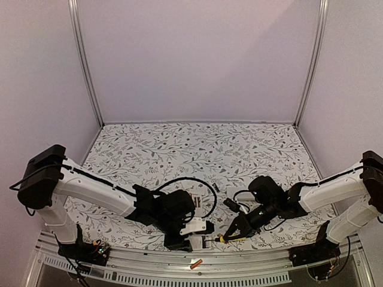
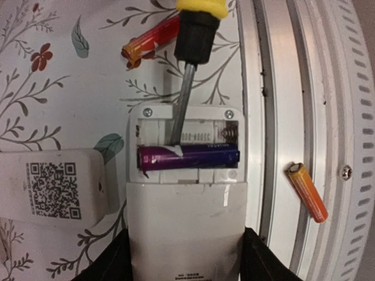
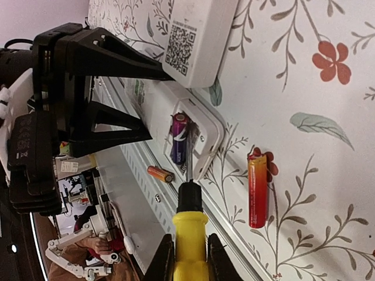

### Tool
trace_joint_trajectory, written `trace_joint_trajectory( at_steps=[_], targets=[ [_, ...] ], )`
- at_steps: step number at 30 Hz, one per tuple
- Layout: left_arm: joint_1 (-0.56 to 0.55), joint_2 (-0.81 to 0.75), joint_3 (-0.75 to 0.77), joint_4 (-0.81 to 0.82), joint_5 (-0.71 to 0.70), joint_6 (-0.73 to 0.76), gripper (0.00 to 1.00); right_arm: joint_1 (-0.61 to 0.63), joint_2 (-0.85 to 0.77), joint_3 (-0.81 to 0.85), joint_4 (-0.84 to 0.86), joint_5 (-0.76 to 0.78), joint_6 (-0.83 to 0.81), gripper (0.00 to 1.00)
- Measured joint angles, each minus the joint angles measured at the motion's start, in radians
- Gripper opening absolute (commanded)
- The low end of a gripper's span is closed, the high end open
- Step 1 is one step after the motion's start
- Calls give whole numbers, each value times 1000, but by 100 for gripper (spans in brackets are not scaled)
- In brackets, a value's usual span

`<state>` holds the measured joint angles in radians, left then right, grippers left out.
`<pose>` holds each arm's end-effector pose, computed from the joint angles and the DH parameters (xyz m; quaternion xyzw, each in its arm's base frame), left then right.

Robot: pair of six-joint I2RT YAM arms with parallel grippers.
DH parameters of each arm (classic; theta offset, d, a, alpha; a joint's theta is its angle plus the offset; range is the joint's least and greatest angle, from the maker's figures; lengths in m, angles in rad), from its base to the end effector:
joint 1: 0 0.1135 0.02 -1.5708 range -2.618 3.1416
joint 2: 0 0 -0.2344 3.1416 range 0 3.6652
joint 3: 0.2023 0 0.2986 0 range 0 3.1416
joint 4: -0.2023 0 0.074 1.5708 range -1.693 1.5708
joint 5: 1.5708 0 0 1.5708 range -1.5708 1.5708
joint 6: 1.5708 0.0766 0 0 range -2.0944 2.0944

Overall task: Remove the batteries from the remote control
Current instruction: Remove the battery from the remote control without the battery cover.

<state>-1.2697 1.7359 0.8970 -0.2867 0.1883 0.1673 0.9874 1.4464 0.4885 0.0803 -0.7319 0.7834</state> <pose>0.0939 -0.3508 0.0325 0.6548 0.7173 -0.1932 0.1392 0.1181 0.2719 0.0406 0.2103 -0.8613 -0.4586 0.0598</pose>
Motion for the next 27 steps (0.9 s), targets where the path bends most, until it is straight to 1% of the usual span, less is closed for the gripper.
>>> trace_joint_trajectory(
  at_steps=[4, 7, 13, 15, 17, 18, 20, 21, 24, 25, 27],
  targets=[
    [0, 0, 0, 0, -2, -1, 24, 1, -16, -36, 65, -20, 31, 0],
    [0, 0, 2, 0, -5, -3, 24, 6, -55, -67, 108, -64, 44, 0],
    [0, 3, 6, -3, -7, -5, 24, 14, -124, -80, 254, -133, 69, 0],
    [0, 3, 6, -3, -9, -7, 26, 14, -124, -95, 274, -134, 73, 0],
    [0, 3, 6, -3, -11, -9, 33, 14, -125, -113, 277, -126, 77, 0],
    [0, 3, 6, -3, -12, -11, 40, 14, -128, -121, 273, -112, 79, 0],
    [0, 3, 7, -3, -14, -16, 58, 14, -148, -127, 246, -77, 80, 0],
    [0, 3, 7, -3, -14, -19, 65, 14, -165, -127, 231, -53, 80, 0],
    [3, -4, 1, 1, -31, -25, 81, 11, -231, -124, 180, 11, 72, 0],
    [7, -10, -6, 6, -42, -30, 84, 8, -258, -120, 158, 42, 69, 0],
    [19, -39, -24, 8, -51, -32, 85, 3, -297, -114, 122, 90, 62, 0]
  ],
)
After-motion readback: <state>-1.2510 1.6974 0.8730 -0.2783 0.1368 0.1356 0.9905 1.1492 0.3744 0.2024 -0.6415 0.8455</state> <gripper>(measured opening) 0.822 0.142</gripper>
